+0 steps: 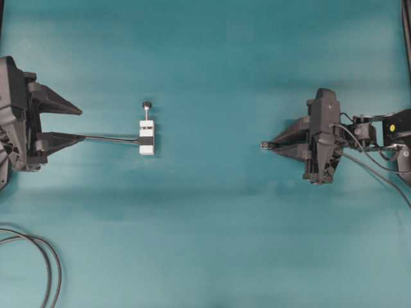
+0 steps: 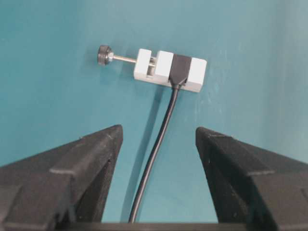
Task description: Insert the USB cable into the female connector supported by the left arm.
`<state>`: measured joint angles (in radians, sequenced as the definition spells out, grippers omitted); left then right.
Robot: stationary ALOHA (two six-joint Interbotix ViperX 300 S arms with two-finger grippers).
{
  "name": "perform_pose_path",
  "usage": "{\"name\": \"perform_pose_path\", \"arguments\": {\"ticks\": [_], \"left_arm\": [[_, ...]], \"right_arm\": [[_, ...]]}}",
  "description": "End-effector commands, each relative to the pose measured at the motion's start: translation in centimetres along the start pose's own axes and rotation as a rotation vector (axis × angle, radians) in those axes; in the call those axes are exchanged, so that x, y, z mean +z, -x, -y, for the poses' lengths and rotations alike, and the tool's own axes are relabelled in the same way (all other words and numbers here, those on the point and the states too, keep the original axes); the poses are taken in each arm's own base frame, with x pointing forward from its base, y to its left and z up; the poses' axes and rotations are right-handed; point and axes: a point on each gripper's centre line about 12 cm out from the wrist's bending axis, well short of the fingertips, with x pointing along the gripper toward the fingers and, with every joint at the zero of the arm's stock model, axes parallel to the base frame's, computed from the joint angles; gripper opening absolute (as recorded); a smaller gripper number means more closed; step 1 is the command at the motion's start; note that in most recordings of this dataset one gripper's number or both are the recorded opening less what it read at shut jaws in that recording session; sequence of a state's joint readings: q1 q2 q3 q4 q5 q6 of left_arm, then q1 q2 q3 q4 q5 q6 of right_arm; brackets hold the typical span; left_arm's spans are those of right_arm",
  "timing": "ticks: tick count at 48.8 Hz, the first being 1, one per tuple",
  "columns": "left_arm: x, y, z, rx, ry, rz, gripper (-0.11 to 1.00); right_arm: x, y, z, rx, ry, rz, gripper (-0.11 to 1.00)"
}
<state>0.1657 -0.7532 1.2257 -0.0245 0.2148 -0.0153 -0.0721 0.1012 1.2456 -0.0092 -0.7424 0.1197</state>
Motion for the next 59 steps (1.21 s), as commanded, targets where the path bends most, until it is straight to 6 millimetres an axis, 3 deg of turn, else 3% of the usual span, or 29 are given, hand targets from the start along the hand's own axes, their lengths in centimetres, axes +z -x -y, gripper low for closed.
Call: {"name": "perform_pose_path", "arguments": {"ticks": [1,16,21,33,42,50,59], "left_arm": [[0.6,0.0,-0.1,0.003,0.015,0.017,0.72],[0.2,0.0,-0.1,0.003,0.014,0.014,0.72],[-0.4,-0.2,-0.1,0.004,0.015,0.011,0.72],[-1.1,-0.4,-0.2,0.002,0.013,0.092,0.72],[-2.3,-0.6,0.1,-0.012,-0.004,0.139,0.72],[-2.6,-0.7,0.2,-0.017,-0.016,0.206,0.72],[-4.2,-1.4,0.1,-0.014,-0.025,0.211,0.72]], "right_arm": [[0.4,-0.4,-0.4,0.014,0.009,0.008,0.28],[-0.1,-0.3,-1.2,0.036,0.026,-0.023,0.22],[0.7,-0.3,-1.3,0.037,0.028,-0.018,0.22],[4.0,0.5,-1.3,0.022,0.022,-0.019,0.22],[8.0,0.7,-1.1,0.005,0.011,0.019,0.22],[11.0,-0.5,-1.0,-0.009,0.009,0.009,0.22],[13.0,-3.0,-1.1,-0.018,0.023,-0.052,0.22]]}}
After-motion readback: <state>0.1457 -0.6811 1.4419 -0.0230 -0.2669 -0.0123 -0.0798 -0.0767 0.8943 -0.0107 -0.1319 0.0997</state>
